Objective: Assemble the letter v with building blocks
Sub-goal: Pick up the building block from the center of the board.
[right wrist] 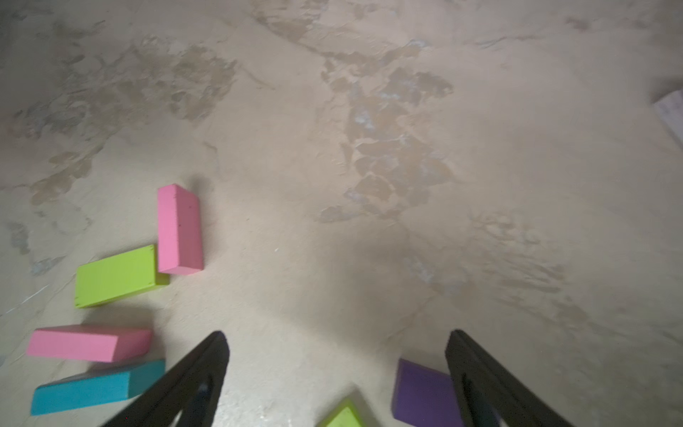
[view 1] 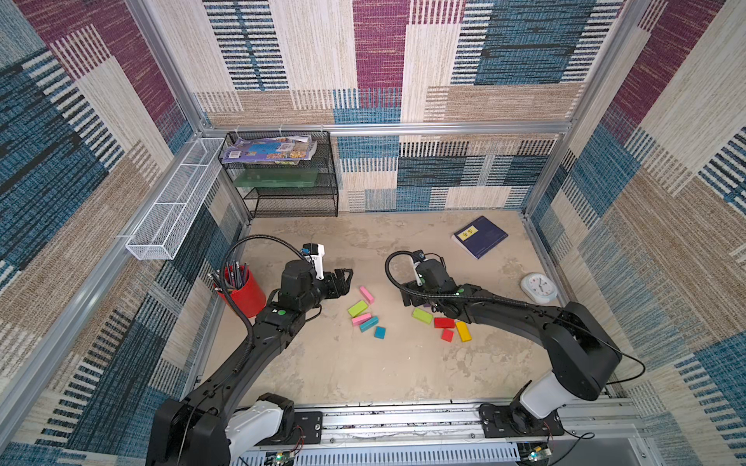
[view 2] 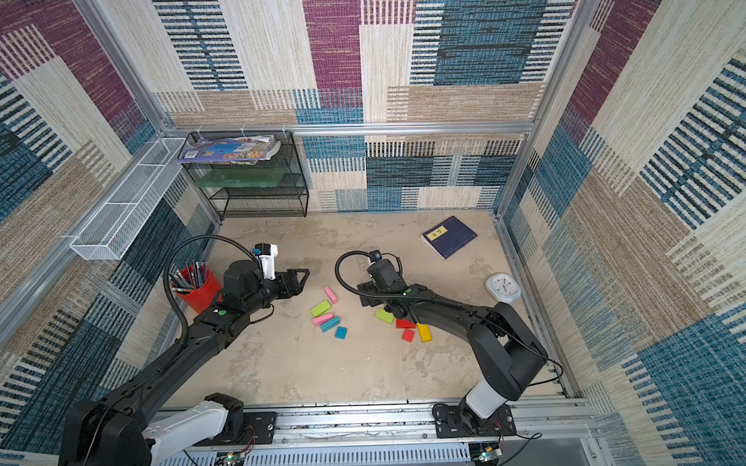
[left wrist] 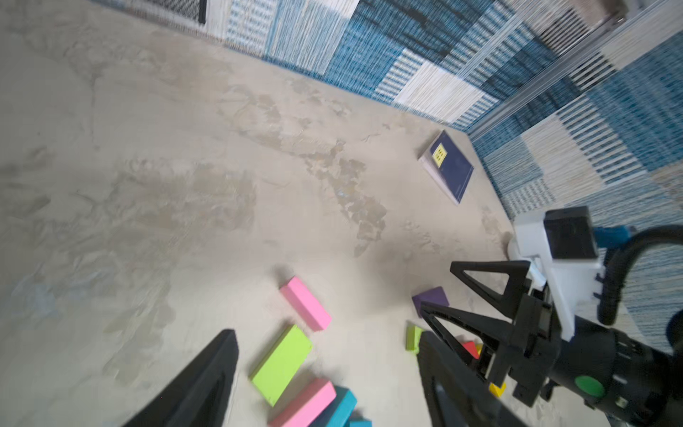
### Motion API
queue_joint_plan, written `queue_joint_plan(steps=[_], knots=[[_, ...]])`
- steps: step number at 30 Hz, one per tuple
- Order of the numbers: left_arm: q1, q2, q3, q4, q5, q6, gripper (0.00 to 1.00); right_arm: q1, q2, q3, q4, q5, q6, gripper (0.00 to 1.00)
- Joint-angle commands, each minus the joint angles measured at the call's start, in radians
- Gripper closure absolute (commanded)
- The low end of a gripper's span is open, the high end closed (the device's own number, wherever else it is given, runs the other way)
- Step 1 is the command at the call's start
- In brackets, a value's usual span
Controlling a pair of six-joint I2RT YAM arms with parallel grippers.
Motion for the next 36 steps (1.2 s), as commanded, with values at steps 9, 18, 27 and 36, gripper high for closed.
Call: queue_joint_plan(steps=[9,18,27,36], knots=[[0.013,-0.067,-0.026,-0.195,0.009,0.032,0.17,0.048,0.172,0.138,0.03,-0.276,-0.026,0.08],[0.104,0.087,-0.026,-0.134,0.225,-0.005,0.15,0.068,0.268,0.221,0.037,-0.278,-0.009,0.24],[0.131,0.129,-0.061,-0.066,0.22,-0.031,0.15,0.092,0.367,0.318,0.028,-0.252,-0.005,0.31],[0.179,0.15,-0.093,-0.035,0.238,-0.037,0.13,0.102,0.452,0.409,-0.02,-0.182,-0.011,0.4]])
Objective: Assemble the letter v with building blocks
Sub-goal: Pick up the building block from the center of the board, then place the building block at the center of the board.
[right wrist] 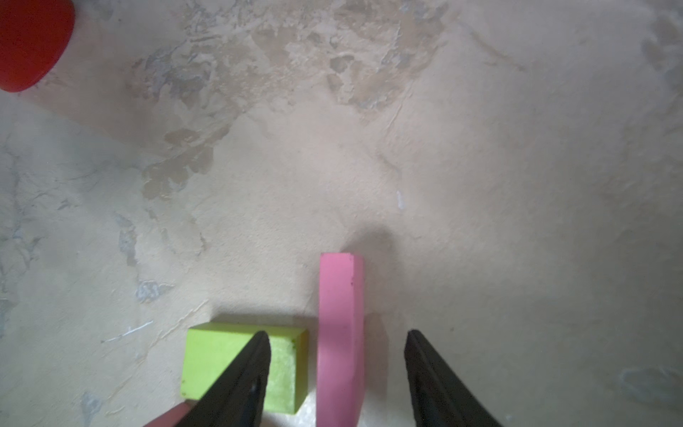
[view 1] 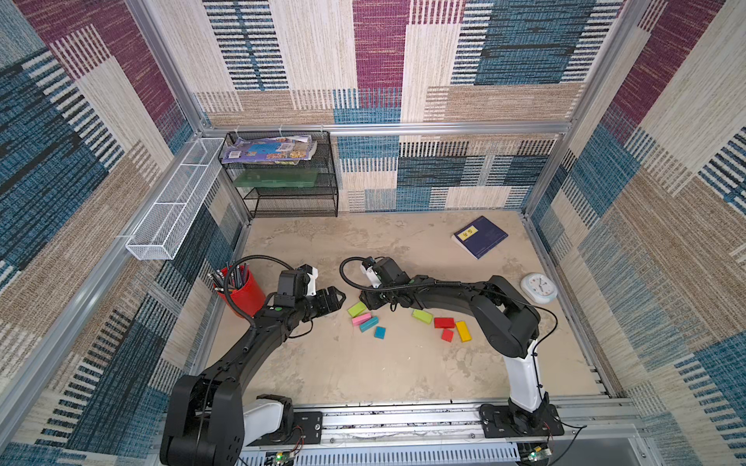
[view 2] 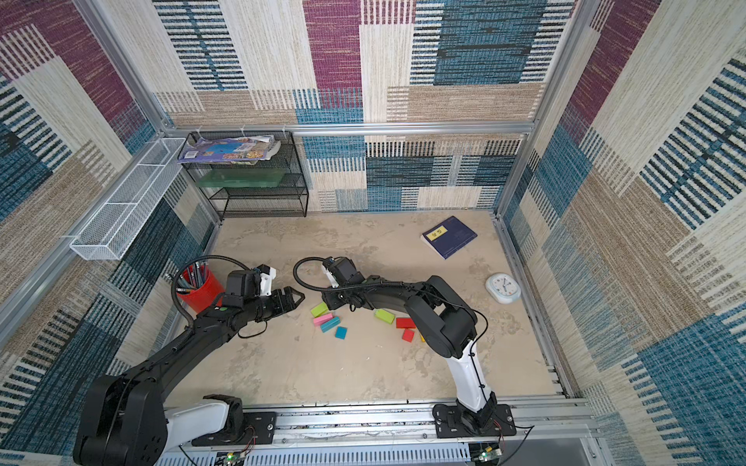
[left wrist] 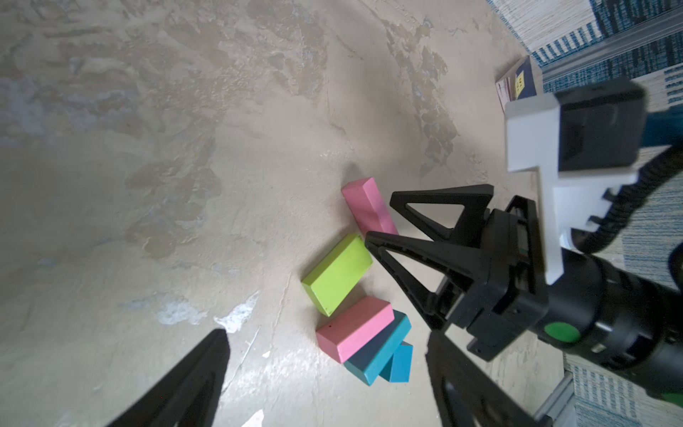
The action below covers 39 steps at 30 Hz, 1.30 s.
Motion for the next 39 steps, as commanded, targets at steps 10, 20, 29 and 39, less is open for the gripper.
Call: queue_joint_plan(steps=[10,20,29,39], knots=[[0.009,0.058,-0.032,0.076,0.01,-0.004,0.13,0.009,0.059,0.06,-0.048,0.044,-0.018,0.71],[0.011,0.085,-0.055,0.128,-0.013,0.01,0.13,-0.035,0.084,0.194,-0.048,-0.192,-0.012,0.89],[0.052,0.092,-0.068,0.174,0.033,-0.006,0.13,-0.063,0.209,0.364,-0.106,-0.421,-0.006,0.87],[0.107,0.092,-0.068,0.17,0.028,-0.02,0.13,-0.06,0.328,0.482,-0.144,-0.467,0.016,0.84]])
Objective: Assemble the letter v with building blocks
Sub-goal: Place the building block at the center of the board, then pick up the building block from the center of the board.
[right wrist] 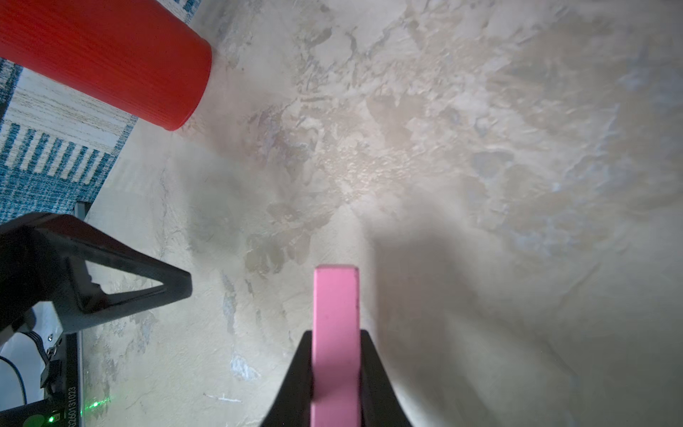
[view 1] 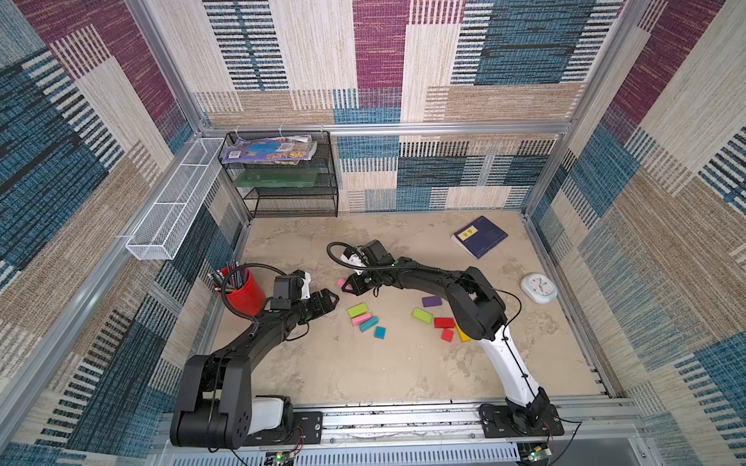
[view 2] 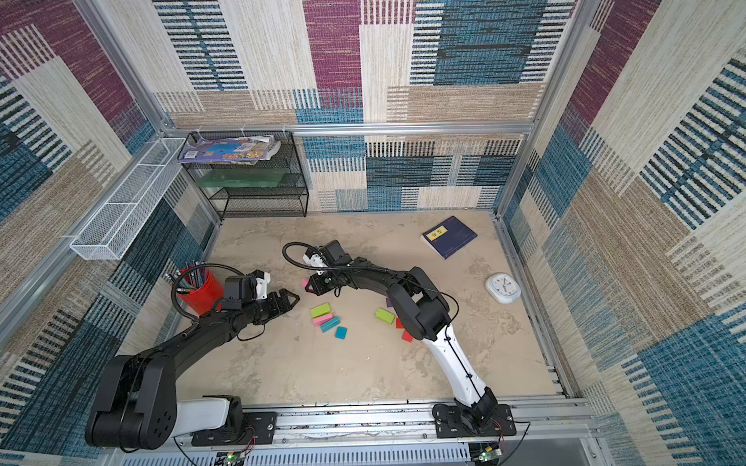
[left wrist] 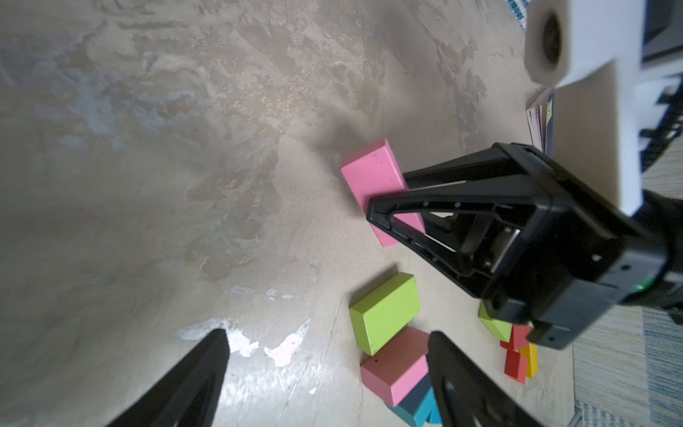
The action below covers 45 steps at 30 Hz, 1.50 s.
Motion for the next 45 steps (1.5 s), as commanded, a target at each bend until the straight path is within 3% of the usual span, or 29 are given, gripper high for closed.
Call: queue_joint_plan(steps=[1,10,17,23,34,45], knots=[[0.016,-0.003,-0.006,0.025,-0.005,-0.025,0.13,0.004,0.039,0.05,-0.021,-0.04,0.02,0.83],[0.02,0.041,-0.019,0.069,-0.018,-0.069,0.12,0.008,0.151,0.158,-0.076,-0.05,0.048,0.7],[0.02,0.058,-0.014,0.07,-0.024,-0.065,0.12,0.007,0.139,0.155,-0.077,-0.008,0.062,0.44],[0.02,0.06,-0.024,0.075,-0.026,-0.07,0.12,0.007,0.065,0.126,-0.087,0.094,0.06,0.36],[0.02,0.072,-0.044,0.131,0.022,-0.087,0.17,0.013,-0.197,-0.144,-0.062,0.282,0.001,0.37],[0.02,0.066,-0.09,0.136,0.041,-0.075,0.17,0.101,-0.275,-0.282,-0.085,0.439,-0.049,0.37]])
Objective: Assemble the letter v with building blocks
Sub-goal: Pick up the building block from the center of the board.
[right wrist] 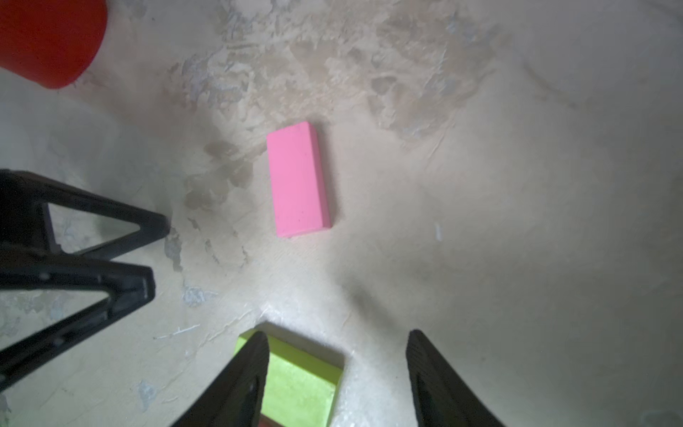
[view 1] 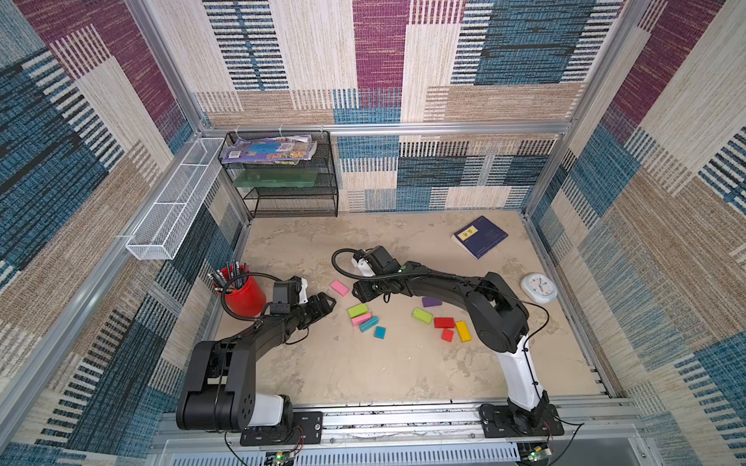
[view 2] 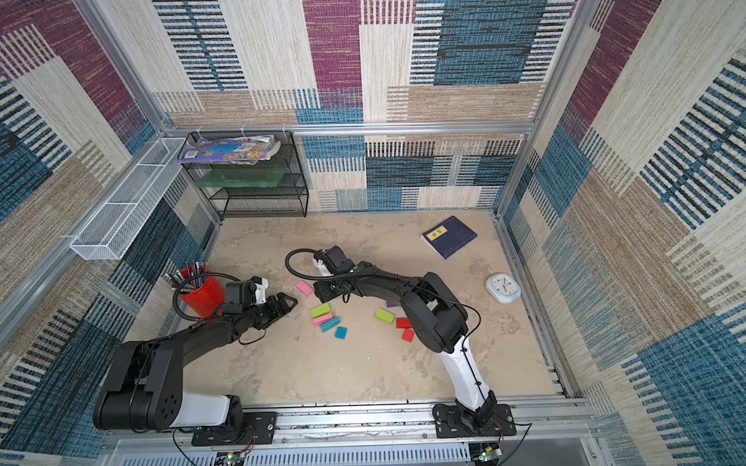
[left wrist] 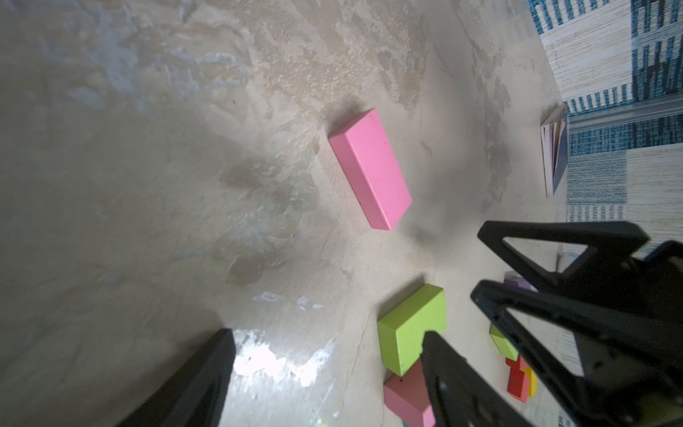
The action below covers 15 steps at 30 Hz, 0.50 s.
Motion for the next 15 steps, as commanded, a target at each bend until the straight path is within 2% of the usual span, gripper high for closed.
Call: queue_joint_plan(steps=[1,5,15], knots=[[0.0,-0.022,-0.024,-0.006,0.012,-0.01,0.17,0.027,-0.016,-0.033,0.0,0.064,-0.021,0.37],[-0.001,-0.061,-0.042,-0.022,0.008,-0.009,0.17,0.054,-0.008,-0.056,-0.005,0.094,0.009,0.36],[-0.002,-0.11,-0.061,-0.048,-0.003,0.005,0.17,0.107,0.015,-0.052,0.0,0.112,0.08,0.26]])
